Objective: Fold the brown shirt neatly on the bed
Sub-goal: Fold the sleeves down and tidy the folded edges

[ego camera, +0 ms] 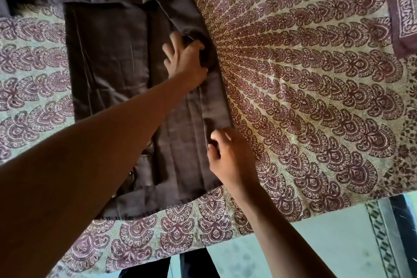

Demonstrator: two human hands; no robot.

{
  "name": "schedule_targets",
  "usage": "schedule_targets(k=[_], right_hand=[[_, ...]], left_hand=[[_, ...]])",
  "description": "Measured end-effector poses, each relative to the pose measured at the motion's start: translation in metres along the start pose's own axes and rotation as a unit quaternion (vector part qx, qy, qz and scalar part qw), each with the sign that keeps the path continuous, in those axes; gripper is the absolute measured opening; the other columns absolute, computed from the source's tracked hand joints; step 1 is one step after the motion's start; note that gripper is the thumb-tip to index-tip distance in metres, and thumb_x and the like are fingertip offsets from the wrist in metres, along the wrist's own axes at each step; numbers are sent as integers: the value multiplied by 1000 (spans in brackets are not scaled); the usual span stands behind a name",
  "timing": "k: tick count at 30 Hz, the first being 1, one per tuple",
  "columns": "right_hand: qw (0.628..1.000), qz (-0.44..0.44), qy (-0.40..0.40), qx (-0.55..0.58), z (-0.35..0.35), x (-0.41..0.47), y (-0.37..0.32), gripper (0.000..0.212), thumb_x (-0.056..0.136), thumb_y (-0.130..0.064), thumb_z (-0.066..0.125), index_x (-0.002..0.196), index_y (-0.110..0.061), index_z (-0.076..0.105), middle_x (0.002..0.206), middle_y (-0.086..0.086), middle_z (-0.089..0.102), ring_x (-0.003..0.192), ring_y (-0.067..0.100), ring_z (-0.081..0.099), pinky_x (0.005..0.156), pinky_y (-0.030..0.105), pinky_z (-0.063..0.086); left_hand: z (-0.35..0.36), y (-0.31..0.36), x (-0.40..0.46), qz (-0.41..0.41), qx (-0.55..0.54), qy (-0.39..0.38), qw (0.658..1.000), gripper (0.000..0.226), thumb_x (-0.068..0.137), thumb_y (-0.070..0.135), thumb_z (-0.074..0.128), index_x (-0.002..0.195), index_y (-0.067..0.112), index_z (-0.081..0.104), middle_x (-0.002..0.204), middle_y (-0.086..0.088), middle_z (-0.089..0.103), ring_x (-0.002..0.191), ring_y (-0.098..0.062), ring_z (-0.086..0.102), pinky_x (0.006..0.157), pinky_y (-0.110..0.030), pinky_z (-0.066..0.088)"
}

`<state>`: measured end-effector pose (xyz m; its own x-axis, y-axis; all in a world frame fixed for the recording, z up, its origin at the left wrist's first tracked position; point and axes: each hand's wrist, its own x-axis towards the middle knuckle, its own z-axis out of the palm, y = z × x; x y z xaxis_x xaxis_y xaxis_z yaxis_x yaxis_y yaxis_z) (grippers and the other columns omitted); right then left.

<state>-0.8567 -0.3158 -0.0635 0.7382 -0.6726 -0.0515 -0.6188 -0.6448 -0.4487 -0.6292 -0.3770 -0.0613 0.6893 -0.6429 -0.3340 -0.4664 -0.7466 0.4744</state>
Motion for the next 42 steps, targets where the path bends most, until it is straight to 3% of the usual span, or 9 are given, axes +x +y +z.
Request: schedule_targets(k=[2, 6, 9, 12, 16, 22, 28, 33, 42], right_hand=[[999, 7, 15, -35, 3, 1, 12, 31, 81, -14, 76, 110, -12, 68, 117, 10, 66, 104, 31, 64, 83, 41, 55], [995, -46, -27, -87, 17, -18, 36, 39, 95, -26, 63, 131, -12, 66, 155, 10, 49, 142, 30, 46, 108, 54, 42], [991, -100, -38, -79, 20, -38, 48, 39, 95, -27, 66, 131, -13, 67, 157, 10, 48, 148, 29, 43, 110, 55, 35], [992, -110, -22, -65, 8, -41, 52, 29, 96, -33, 65, 120, -17, 72, 152, 8, 54, 144, 28, 47, 108, 56, 32], [993, -88, -13, -77, 6, -5, 50, 49, 100, -38, 57, 142, -14, 58, 162, 8, 41, 150, 27, 39, 110, 54, 33], [973, -93, -136, -163, 13, 16, 53, 80, 99, -64, 40, 163, -17, 26, 174, 8, 6, 160, 31, 11, 122, 58, 20], [965, -139, -167, -148, 3, -38, 66, 72, 104, -64, 30, 163, -22, 28, 174, 5, 5, 161, 26, 2, 121, 64, 20], [980, -148, -67, -116, 4, 5, 57, 60, 107, -47, 38, 158, -16, 39, 172, 6, 19, 160, 26, 12, 124, 57, 15], [968, -133, -76, -200, 28, 133, 39, 68, 107, -52, 33, 163, -14, 25, 174, 8, 9, 161, 25, 8, 125, 50, 20]], left_hand=[[-1, -4, -7, 14, 46, 30, 998, 63, 80, 24, 83, 134, 37, 54, 158, -10, 16, 139, -40, 23, 112, -54, 36], [1, -21, -11, 212, 169, -23, 962, 74, 85, 46, 73, 151, 44, 40, 169, 2, 11, 152, -34, 17, 114, -61, 28], [16, -44, -20, 234, 237, -88, 939, 89, 91, 73, 47, 162, 42, 5, 172, 11, -8, 160, -25, -3, 117, -68, 15], [26, -62, -33, 256, 243, -74, 933, 97, 84, 86, 34, 162, 42, -4, 172, 10, -13, 160, -26, -4, 114, -72, 12], [29, -69, -42, 265, 241, -64, 931, 104, 80, 87, 42, 162, 42, -4, 172, 9, -13, 160, -28, -6, 114, -74, 12], [25, -69, -46, 267, 229, -78, 933, 106, 79, 86, 46, 162, 41, -3, 172, 8, -12, 160, -26, -4, 116, -73, 12], [20, -73, -45, 264, 199, -66, 941, 101, 85, 76, 50, 164, 35, 2, 173, 8, -3, 157, -28, 8, 115, -68, 21], [12, -64, -8, 232, 176, 85, 953, 65, 102, 55, 38, 159, 26, 27, 166, -2, 25, 138, -35, 34, 106, -58, 32], [-28, -48, 106, 113, 142, -8, 983, 68, 104, 63, 25, 163, 29, 18, 173, 4, 4, 160, -21, 3, 125, -55, 11]])
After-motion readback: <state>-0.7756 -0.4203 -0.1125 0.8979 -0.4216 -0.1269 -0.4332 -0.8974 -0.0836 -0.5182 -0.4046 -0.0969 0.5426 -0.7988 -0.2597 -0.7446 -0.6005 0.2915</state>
